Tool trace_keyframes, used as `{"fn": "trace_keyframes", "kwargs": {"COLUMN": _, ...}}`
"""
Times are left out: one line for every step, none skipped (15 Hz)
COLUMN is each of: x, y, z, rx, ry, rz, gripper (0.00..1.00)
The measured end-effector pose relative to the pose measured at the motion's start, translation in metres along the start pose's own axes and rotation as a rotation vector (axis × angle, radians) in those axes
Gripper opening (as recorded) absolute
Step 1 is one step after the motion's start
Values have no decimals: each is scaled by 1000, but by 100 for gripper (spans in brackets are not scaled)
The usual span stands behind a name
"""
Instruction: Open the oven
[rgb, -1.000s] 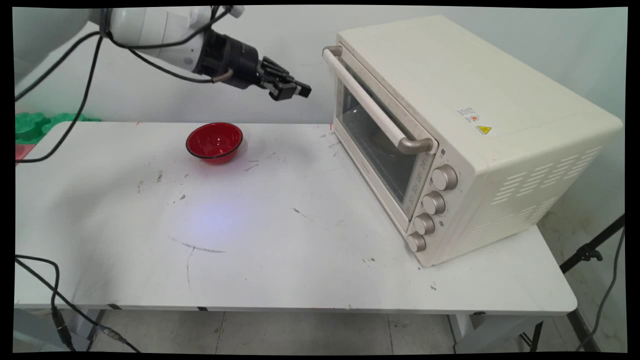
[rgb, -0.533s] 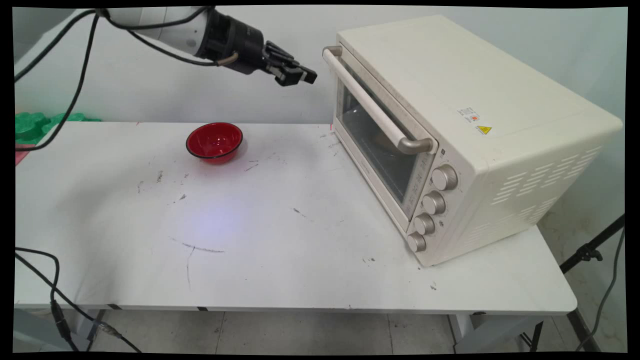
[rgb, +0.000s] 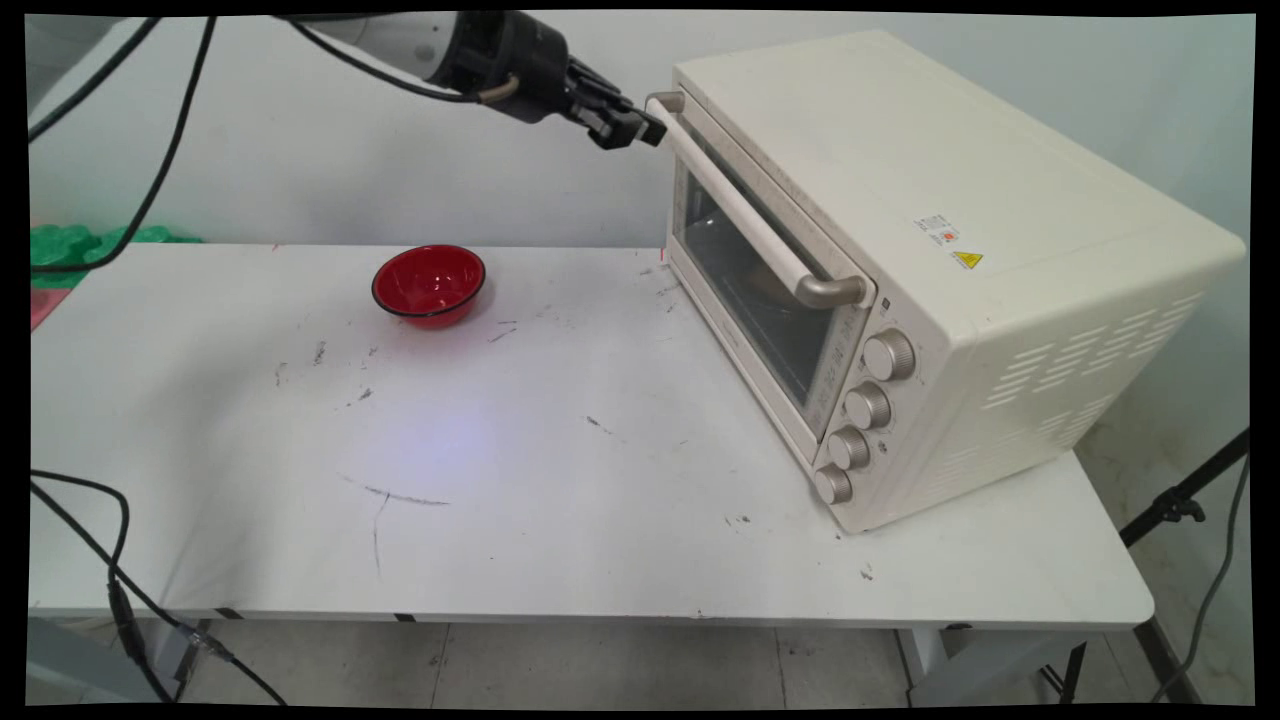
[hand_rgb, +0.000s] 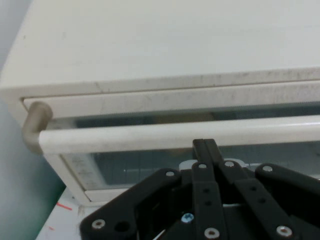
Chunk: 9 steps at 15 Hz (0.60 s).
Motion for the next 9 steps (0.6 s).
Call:
{"fn": "trace_keyframes", "kwargs": {"x": 4, "y": 2, "z": 3, "rx": 4, "ry": -5, "rz": 9, "gripper": 0}}
{"fn": "trace_keyframes", "kwargs": {"x": 7, "y": 4, "z": 6, "rx": 7, "ry": -9, "rz": 17, "gripper": 0}}
{"fn": "trace_keyframes", "kwargs": {"x": 12, "y": 6, "z": 10, "rx": 12, "ry": -15, "rz": 29, "gripper": 0}}
{"fn": "trace_keyframes", "kwargs": {"x": 16, "y": 8, "z": 13, "rx": 17, "ry": -20, "rz": 40, "gripper": 0}}
{"fn": "trace_keyframes", "kwargs": {"x": 20, "y": 10, "z": 17, "rx": 20, "ry": -24, "rz": 53, "gripper": 0}}
{"fn": "trace_keyframes", "kwargs": {"x": 23, "y": 12, "z": 21, "rx": 24, "ry": -29, "rz": 63, "gripper": 0}}
{"fn": "trace_keyframes", "kwargs": {"x": 26, "y": 13, "z": 25, "rx": 27, "ry": -35, "rz": 74, "gripper": 0}}
{"fn": "trace_keyframes", "kwargs": {"x": 28, "y": 14, "z": 29, "rx": 31, "ry": -40, "rz": 82, "gripper": 0}}
{"fn": "trace_keyframes", "kwargs": {"x": 29, "y": 15, "z": 32, "rx": 32, "ry": -44, "rz": 88, "gripper": 0}}
